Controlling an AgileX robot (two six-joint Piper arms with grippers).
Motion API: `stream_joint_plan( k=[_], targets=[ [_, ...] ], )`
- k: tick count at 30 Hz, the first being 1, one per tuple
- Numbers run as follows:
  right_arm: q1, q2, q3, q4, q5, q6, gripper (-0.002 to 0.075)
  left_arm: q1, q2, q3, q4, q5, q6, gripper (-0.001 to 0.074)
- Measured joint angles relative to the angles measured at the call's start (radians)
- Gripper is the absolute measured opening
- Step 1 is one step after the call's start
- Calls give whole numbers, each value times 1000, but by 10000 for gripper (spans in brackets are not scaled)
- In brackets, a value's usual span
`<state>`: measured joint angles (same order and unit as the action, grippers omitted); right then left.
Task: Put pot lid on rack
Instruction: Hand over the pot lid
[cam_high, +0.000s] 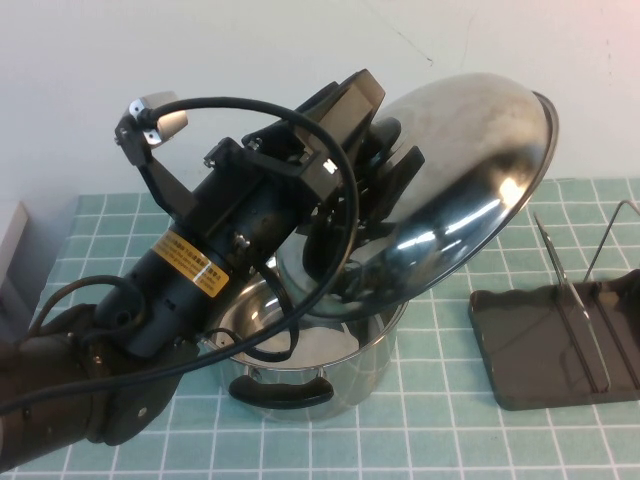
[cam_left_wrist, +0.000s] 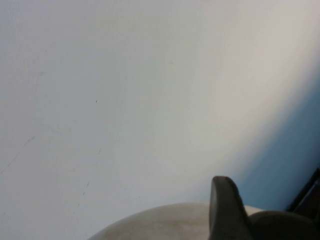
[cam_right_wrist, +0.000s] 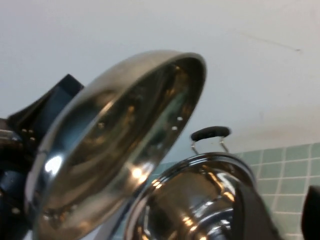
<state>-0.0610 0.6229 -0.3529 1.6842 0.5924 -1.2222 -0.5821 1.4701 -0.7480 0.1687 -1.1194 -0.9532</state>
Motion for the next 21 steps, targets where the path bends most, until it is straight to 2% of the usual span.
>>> stream_joint_plan(
  k=[3, 7, 14, 21],
  targets=[
    [0, 160, -113, 0, 115, 19, 296, 0, 0, 0, 0, 0, 0, 323],
    [0, 325, -252, 0, 266, 66, 360, 0, 0, 0, 0, -2, 0, 323],
    [0, 509, -415, 0, 414, 204, 376, 0, 0, 0, 0, -2, 7, 323],
    [4, 526, -450, 0, 467, 279, 377, 0, 0, 0, 0, -2, 36, 323]
  ],
)
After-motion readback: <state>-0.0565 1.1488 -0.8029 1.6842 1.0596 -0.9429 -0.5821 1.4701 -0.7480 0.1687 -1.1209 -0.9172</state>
